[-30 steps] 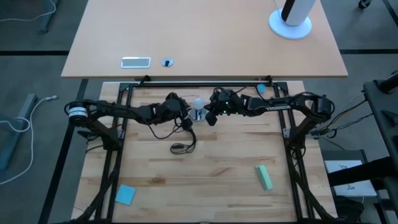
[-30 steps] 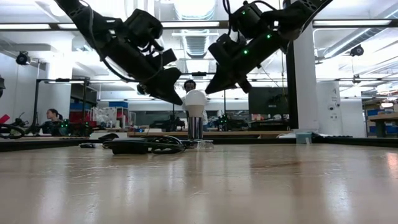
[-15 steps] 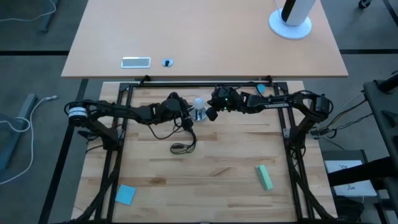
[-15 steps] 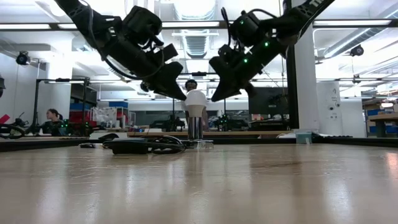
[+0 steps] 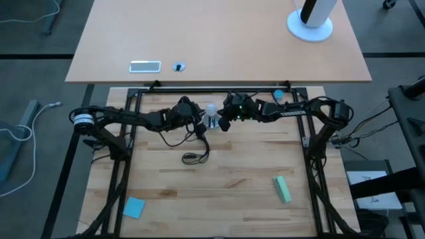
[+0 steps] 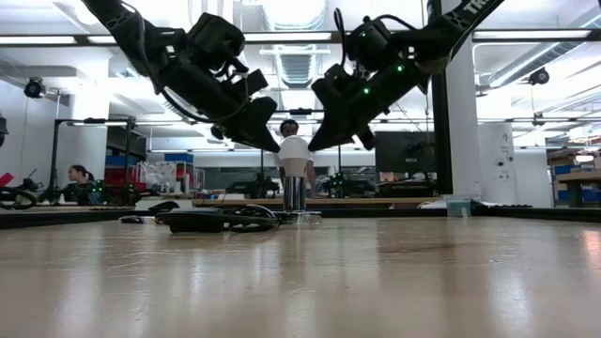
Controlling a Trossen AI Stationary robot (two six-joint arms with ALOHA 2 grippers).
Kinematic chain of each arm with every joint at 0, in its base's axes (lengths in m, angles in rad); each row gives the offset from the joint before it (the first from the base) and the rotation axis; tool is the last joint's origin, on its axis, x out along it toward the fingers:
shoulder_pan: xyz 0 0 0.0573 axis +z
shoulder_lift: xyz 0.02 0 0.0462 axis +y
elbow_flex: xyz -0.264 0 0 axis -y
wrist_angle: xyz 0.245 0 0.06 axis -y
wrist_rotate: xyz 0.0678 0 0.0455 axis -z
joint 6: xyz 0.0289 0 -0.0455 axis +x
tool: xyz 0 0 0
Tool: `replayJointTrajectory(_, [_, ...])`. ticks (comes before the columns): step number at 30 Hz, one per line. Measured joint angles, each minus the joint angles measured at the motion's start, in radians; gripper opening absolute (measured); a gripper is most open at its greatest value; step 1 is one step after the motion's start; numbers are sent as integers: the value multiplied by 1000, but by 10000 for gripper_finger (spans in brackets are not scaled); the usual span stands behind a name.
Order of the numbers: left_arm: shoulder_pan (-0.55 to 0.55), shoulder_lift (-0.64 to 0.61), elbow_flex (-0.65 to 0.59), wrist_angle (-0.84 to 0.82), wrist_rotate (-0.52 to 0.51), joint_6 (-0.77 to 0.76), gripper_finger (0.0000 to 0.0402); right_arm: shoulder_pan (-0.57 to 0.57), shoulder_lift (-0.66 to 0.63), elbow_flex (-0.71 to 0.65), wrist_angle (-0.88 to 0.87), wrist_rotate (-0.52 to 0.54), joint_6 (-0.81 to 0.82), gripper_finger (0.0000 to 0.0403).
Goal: Screw lightbulb
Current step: Insert the lightbulb into the lamp
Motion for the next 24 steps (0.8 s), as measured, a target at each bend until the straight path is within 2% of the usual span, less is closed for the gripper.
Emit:
replayJointTrajectory(5, [0,0,0,-12,-9,-8,41,20,0,0,-10,-1,6,0])
replayJointTrajectory(11, [-3,-27,0,-114,-44,-56,41,14,-1,0,-85,36,15,0])
replayJointTrajectory(16, [-5,-28,0,-71,69,-40,41,-15,-2,0,-66,88,-6,0])
replayJointTrajectory(24, [5,2,0,27,54,-26,41,-43,-2,0,-13,34,-19,0])
